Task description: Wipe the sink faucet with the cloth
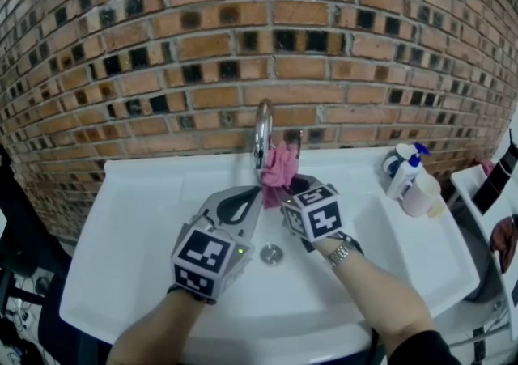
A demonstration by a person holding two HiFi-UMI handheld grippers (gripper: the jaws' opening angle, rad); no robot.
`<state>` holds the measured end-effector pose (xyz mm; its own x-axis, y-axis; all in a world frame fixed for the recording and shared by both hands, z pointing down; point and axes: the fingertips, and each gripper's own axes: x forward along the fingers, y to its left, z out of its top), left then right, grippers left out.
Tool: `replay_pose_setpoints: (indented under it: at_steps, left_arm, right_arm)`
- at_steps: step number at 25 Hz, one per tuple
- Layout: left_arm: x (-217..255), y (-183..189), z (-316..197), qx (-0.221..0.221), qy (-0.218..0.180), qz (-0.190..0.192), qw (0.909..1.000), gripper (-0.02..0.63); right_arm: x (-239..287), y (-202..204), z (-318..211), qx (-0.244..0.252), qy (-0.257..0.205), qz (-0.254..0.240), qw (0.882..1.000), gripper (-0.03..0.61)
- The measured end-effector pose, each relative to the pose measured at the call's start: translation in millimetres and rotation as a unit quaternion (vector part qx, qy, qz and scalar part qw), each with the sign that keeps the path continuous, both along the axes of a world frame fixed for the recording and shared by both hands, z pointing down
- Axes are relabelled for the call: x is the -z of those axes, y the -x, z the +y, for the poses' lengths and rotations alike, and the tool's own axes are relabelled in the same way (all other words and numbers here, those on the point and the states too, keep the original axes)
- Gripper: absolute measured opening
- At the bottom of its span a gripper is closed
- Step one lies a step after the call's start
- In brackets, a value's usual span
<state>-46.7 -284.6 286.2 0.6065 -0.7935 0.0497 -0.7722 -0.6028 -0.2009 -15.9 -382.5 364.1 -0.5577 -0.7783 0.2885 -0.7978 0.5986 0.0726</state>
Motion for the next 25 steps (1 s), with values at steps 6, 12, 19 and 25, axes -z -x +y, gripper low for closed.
replay_pose_setpoints:
  at_steps: [6, 12, 19, 25]
  left_arm:
    - [-0.2, -0.6, 0.3, -0.001, -0.001, -0.001, 1.0000, 0.002]
    - [-0.4, -1.2, 1.0, -0.001, -0.001, -0.002, 1.0000, 0.002]
    - [-1.4, -1.6, 1.5, -0.001, -0.001, -0.002, 1.0000, 0.002]
    - [-2.5, -1.2, 1.5, 0.000, -0.001, -0.003, 1.0000, 0.002]
  right_arm:
    - [-8.9, -3.7, 9.1, 0.010, 0.019, 0.011, 1.000, 0.052]
    - [-12.2, -18.9, 14.9, 0.002, 0.032, 0.021, 0.999, 0.049]
    - [-13.3, -44.8, 12.3, -0.024, 0.046, 0.021, 0.998, 0.049]
    - [-9.1, -62.3, -5.8, -0.062, 0.043, 0.024, 0.997, 0.048]
